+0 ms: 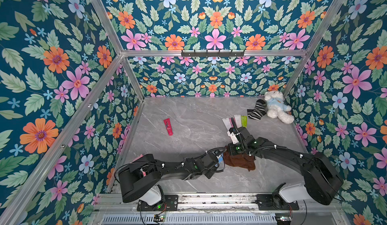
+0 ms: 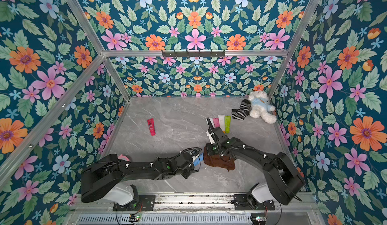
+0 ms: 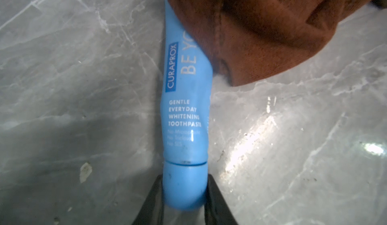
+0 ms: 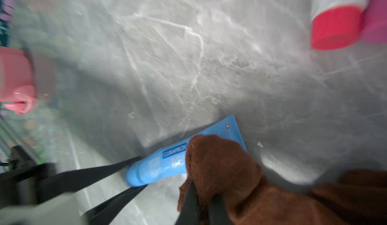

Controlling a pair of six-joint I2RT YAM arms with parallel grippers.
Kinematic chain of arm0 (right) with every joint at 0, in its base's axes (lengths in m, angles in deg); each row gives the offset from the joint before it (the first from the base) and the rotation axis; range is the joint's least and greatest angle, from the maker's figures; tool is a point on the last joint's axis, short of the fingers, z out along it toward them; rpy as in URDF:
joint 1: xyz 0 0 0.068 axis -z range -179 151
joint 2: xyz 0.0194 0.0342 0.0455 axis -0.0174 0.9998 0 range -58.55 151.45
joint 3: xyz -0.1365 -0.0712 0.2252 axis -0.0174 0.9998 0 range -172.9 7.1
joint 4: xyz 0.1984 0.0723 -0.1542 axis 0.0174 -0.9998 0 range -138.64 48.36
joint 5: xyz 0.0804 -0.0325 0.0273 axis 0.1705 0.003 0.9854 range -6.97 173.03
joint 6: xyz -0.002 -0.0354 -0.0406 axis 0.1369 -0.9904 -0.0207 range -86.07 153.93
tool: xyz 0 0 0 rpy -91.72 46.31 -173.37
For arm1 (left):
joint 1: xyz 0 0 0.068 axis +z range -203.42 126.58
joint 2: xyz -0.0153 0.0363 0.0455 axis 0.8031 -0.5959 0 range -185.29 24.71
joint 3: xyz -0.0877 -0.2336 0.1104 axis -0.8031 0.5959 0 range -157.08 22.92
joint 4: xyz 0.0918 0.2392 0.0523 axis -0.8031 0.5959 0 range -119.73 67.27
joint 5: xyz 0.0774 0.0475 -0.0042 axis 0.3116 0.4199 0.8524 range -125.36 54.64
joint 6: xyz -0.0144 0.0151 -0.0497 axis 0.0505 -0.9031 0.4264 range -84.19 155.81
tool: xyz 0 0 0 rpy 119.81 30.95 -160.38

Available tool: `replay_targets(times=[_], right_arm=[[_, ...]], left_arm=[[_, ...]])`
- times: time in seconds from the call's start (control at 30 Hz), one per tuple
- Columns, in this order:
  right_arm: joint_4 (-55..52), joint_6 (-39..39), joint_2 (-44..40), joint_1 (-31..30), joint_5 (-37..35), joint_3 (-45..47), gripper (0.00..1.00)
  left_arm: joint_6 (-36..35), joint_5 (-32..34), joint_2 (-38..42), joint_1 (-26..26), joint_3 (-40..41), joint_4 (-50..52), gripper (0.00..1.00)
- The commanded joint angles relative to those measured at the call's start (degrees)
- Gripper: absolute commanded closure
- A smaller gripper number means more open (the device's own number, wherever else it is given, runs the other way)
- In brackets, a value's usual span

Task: Wipe the surface of the toothpaste tube
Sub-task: Wipe the dirt from the toothpaste tube.

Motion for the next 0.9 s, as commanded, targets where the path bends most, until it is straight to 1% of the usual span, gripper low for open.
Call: replay_targets(times=[0.0, 0.1, 0.23, 0.33, 0.4, 0.43, 0.6, 0.77, 0.8, 0.87], right_arm=[[2.99, 0.48, 2.55, -0.10, 1.59, 2.41, 1.00], [6.49, 1.91, 3.64, -0.06, 2.34, 5.86, 1.00], [9.78, 3.20, 4.82, -0.53, 4.50, 7.90, 1.00], [10.42, 3.69, 4.32, -1.04, 4.34, 8.34, 1.00], [10.10, 3.89, 2.45, -1.11, 3.91, 8.40, 1.00], [9.90, 3.91, 1.55, -1.08, 3.66, 8.33, 1.00], [6.96, 3.56, -1.59, -1.08, 2.73, 6.25, 1.00], [5.32, 2.77, -1.35, -1.10, 0.72, 3.95, 1.00], [5.23, 2.39, -0.69, -1.04, 0.03, 3.49, 1.00], [4.71, 1.89, 1.49, -1.08, -1.47, 2.32, 1.00]], left_arm=[[-0.53, 0.83, 0.77, -0.08, 0.46, -0.69, 0.91], [-0.78, 0.21, 0.53, -0.03, 0.39, -0.94, 0.91], [-1.21, -0.41, -0.93, -0.02, -0.51, -0.64, 0.89], [-1.54, -0.31, -1.17, -0.09, -0.96, -0.54, 0.78], [-1.54, -0.07, -1.12, -0.06, -1.13, -0.46, 0.69], [-1.65, 0.15, -1.20, -0.09, -1.30, -0.46, 0.67], [-2.62, 0.85, -2.15, -0.01, -2.80, 0.33, 0.67], [-3.31, 0.88, -3.06, 0.06, -3.84, 0.72, 0.67], [-3.51, 1.09, -3.04, 0.04, -4.02, 0.86, 0.65], [-3.64, 1.40, -2.85, 0.00, -4.11, 0.86, 0.58]])
